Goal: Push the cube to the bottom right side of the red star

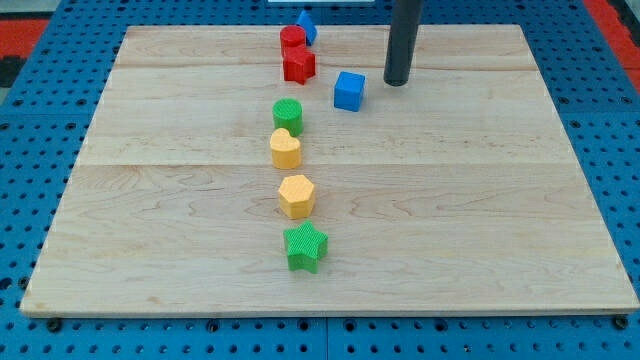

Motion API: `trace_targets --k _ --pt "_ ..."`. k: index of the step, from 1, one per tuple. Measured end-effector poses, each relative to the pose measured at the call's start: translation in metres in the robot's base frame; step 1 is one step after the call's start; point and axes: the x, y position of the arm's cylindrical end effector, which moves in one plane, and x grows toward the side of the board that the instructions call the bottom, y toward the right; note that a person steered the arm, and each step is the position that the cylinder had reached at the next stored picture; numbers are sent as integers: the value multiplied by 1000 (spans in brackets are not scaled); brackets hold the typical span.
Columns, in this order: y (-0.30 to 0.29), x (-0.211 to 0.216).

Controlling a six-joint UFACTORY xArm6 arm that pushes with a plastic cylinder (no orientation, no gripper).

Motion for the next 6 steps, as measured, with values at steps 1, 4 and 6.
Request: trace_targets --k 1,4,6 --pt "-20 0" --pt "-33 14" --pt "-44 24"
